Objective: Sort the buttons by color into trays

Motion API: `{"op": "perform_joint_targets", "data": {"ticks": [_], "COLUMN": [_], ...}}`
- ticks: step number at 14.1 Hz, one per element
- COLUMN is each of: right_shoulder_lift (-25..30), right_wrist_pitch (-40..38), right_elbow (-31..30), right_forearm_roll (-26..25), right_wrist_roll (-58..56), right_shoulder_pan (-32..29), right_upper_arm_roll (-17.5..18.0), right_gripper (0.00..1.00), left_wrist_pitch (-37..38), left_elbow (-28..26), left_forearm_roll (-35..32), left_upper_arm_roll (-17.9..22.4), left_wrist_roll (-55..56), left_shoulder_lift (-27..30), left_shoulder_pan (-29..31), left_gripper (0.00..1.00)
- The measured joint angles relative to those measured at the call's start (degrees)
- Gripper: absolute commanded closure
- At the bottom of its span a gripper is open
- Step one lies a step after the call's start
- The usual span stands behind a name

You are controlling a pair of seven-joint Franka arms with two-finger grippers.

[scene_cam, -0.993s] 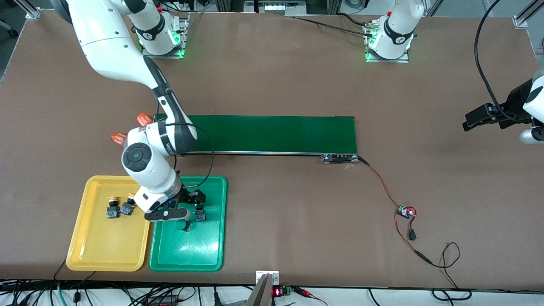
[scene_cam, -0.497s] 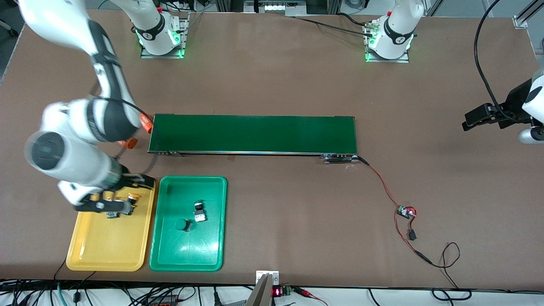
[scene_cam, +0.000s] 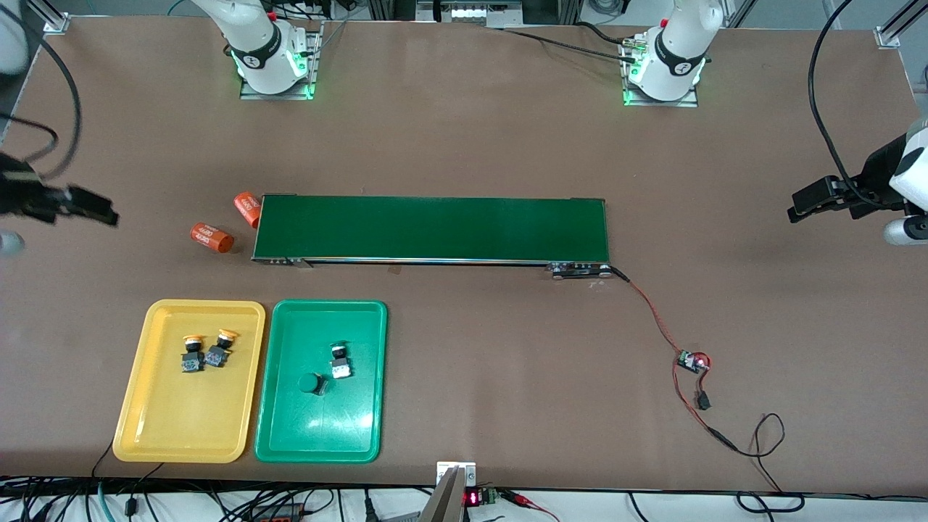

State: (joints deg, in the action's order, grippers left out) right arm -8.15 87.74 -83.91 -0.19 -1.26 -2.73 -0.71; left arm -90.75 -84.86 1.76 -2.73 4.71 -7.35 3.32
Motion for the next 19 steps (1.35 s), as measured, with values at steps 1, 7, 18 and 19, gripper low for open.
{"op": "perform_joint_targets", "data": {"ticks": [1, 7, 18, 19], "right_shoulder_lift": [2.5, 5.8, 5.8, 5.8], "right_wrist_pitch": [-1.0, -3.0, -3.0, -3.0], "right_elbow": [-2.4, -7.2, -7.2, -7.2], "right_forearm_roll": [0.0, 0.0, 0.0, 0.0], "right_wrist_roll": [0.0, 0.0, 0.0, 0.0], "right_shoulder_pan": [-0.2, -0.4, -0.4, -0.4], "right_upper_arm_roll": [0.0, 0.2, 1.1, 1.1], "right_gripper": [0.0, 0.0, 0.0, 0.0], "left_wrist_pitch": [0.1, 0.1, 0.1, 0.1], "left_elbow": [0.0, 0.0, 0.0, 0.0], "left_forearm_roll": [0.0, 0.0, 0.0, 0.0], "left_upper_arm_roll": [0.0, 0.0, 0.0, 0.0], "left_wrist_roll": [0.0, 0.0, 0.0, 0.0], "left_shoulder_lift": [0.0, 0.1, 0.1, 0.1], "left_shoulder_pan": [0.0, 0.0, 0.0, 0.0], "left_gripper": [0.0, 0.0, 0.0, 0.0]}}
